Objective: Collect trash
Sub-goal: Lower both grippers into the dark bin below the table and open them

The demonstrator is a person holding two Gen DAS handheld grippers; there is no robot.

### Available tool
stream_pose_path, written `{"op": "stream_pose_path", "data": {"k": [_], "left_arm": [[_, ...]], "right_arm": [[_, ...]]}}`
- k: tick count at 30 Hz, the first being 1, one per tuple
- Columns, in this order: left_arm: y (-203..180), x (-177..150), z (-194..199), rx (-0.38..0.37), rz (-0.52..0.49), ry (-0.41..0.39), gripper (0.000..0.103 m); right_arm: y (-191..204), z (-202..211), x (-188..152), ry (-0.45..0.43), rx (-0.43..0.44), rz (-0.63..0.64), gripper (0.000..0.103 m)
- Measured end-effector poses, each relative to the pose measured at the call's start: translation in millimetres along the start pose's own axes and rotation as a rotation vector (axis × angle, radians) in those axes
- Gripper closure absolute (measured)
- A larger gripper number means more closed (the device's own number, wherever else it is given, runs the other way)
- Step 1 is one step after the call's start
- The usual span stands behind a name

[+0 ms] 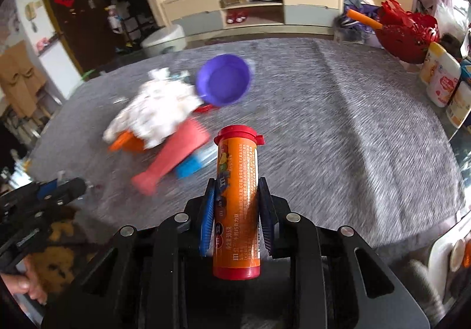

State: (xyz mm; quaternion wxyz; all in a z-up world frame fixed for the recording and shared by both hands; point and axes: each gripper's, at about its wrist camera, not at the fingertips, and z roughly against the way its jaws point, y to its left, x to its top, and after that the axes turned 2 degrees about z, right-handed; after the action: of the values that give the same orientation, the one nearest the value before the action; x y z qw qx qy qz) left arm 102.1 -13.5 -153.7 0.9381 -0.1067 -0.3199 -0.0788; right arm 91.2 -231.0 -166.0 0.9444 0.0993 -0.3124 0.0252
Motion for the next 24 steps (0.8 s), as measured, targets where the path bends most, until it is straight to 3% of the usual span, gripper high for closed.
{"op": "stream_pose_path", "data": {"k": [6,9,18,24], "left_arm": [[-2.6,-25.4,23.5,-0.010,-0.016,-0.003,0.080],[-8.0,-48.2,22.9,-0.023,-0.028,0.034,0.080],[-6.0,-114.3,-28.5,-0.042,0.003,0.198,0.080],[0.5,-134.1,-58.1,-0.046,0.011,0.278,0.079]], "right_arm": [[30.6,17.6,-29.4,0.014,0.061,0.026,0.074],[41.8,13.1,-55.3,0.063,0.063,0.050,0.074],[42.5,-41.5,-119.1,0.256,0.067,0.027,0.074],[37.6,-56.0,-130.1,0.275,0.082,0.009,0.074]]}}
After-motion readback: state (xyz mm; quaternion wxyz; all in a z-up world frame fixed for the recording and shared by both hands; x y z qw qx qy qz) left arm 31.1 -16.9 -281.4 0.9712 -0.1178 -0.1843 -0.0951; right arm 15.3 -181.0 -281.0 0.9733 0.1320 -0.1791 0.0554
